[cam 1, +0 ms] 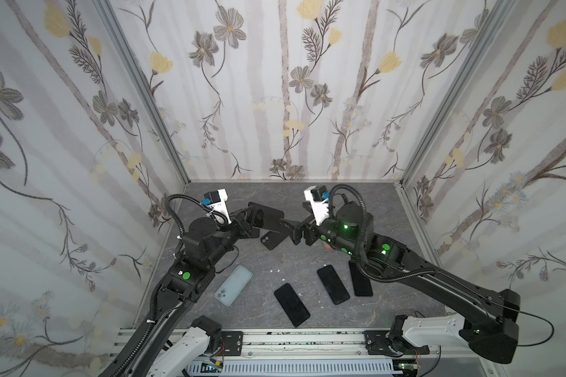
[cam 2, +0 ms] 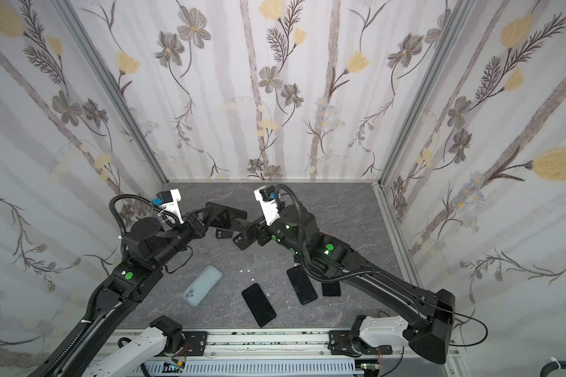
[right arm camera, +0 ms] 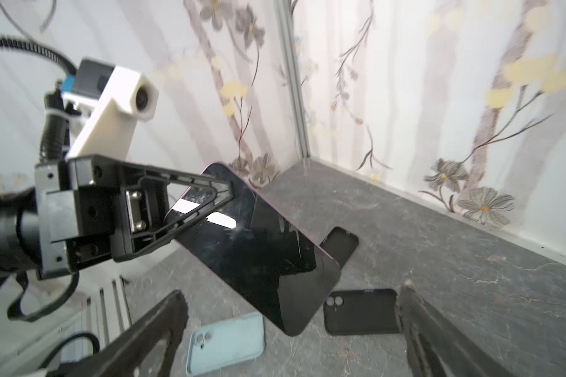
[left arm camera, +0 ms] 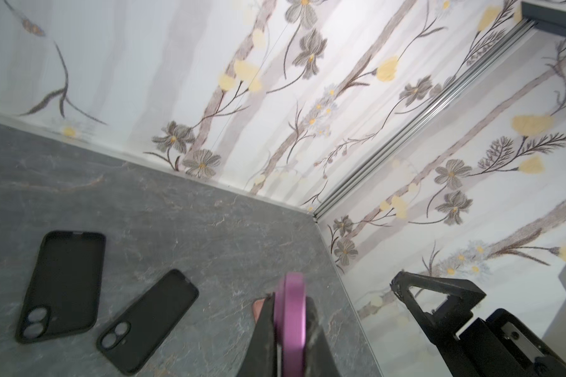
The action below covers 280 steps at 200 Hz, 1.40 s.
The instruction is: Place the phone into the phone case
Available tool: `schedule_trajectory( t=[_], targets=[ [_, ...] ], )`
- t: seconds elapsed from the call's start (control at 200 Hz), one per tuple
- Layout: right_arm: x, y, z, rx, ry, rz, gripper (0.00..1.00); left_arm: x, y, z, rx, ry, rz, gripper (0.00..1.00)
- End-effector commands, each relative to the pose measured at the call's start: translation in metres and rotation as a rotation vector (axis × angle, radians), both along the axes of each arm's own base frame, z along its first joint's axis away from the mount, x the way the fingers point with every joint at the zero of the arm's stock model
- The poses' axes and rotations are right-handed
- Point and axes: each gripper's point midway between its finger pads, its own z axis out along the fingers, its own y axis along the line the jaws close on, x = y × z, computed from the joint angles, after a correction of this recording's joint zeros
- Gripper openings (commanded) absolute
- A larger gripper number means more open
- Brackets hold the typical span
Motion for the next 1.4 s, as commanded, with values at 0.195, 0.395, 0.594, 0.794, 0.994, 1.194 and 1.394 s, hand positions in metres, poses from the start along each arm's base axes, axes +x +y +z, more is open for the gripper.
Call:
schedule_trajectory(
  t=[0.195,0.395,0.594,0.794,0.994,1.194,1.394],
  targets=[
    [-0.026,-0.077,0.076,0.384,-0.058,0.093,0.87,-0.031,-0.015,0.111,-0.273,-0.411,-0.182,0.00],
    [-0.040,-0.082,0.093,0.477,-0.080,0.213,0.77,-0.065,-0.016,0.136,-0.398,-0.556,-0.312,0.00],
    [-0.031,-0.065,0.095,0.497,-0.053,0.279,0.73,-0.093,-0.010,0.143,-0.446,-0.656,-0.378,0.00],
    [-0.049,-0.040,0.106,0.521,-0.067,0.510,0.66,-0.103,-0.008,0.144,-0.446,-0.675,-0.397,0.00],
    [-0.069,-0.024,0.114,0.528,-0.089,0.645,0.64,-0.109,-0.005,0.145,-0.446,-0.691,-0.396,0.00],
    [-0.079,-0.003,0.118,0.505,-0.107,0.692,0.62,-0.114,0.002,0.145,-0.480,-0.704,-0.379,0.00],
    [-0.082,0.012,0.117,0.485,-0.096,0.740,0.48,-0.120,0.006,0.148,-0.469,-0.727,-0.366,0.00]
  ],
)
